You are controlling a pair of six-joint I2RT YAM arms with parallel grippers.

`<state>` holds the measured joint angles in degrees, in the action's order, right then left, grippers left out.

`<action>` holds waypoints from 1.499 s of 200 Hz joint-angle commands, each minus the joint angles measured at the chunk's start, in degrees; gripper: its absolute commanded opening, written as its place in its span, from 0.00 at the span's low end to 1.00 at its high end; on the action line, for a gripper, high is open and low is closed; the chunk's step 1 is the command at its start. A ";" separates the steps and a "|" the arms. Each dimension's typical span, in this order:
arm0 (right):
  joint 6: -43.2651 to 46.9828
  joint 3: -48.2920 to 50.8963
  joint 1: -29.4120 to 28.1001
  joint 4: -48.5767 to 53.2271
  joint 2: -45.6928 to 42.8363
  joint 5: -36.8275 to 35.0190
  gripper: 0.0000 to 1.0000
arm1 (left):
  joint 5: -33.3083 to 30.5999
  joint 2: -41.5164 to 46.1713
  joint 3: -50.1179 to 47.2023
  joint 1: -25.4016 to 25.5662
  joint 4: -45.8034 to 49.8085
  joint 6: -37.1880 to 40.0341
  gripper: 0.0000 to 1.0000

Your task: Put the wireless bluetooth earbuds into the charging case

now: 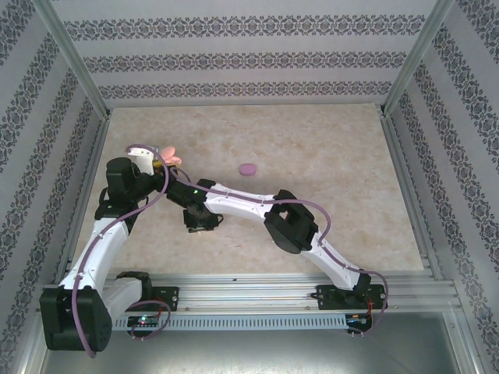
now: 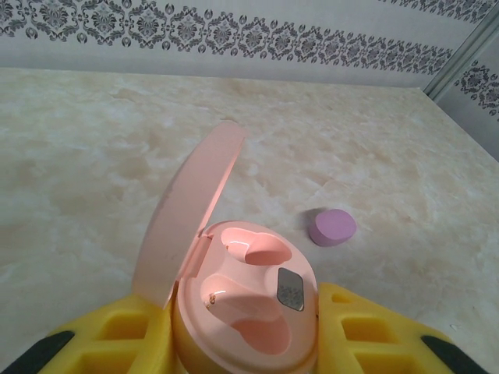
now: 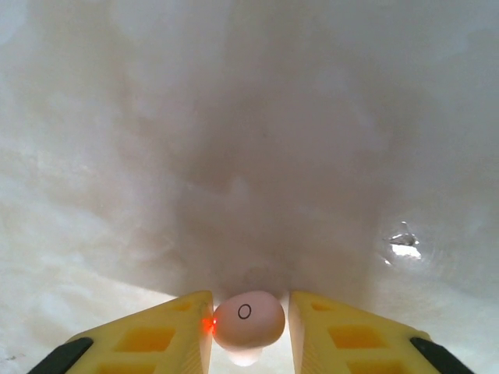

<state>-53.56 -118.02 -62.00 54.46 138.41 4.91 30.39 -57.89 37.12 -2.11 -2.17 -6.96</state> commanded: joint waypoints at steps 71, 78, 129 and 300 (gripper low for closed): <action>6.40 16.29 4.01 -7.29 -10.66 -1.34 0.13 | 10.06 -0.96 -1.30 1.23 -1.27 -0.42 0.31; 6.37 19.50 4.62 -8.47 -12.65 -1.46 0.13 | 10.87 -1.37 -1.27 1.27 -1.78 -0.75 0.31; 6.72 37.40 9.20 -15.68 -27.33 -2.29 0.13 | 17.11 -3.72 -0.59 1.35 -4.15 -0.28 0.31; 18.52 40.84 10.15 -24.68 -61.52 -2.54 0.12 | 32.70 -7.69 -0.40 15.28 -29.19 -3.82 0.28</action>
<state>-38.98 -74.94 -50.24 32.93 79.00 0.95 59.94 -65.14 36.21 11.11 -23.38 -10.48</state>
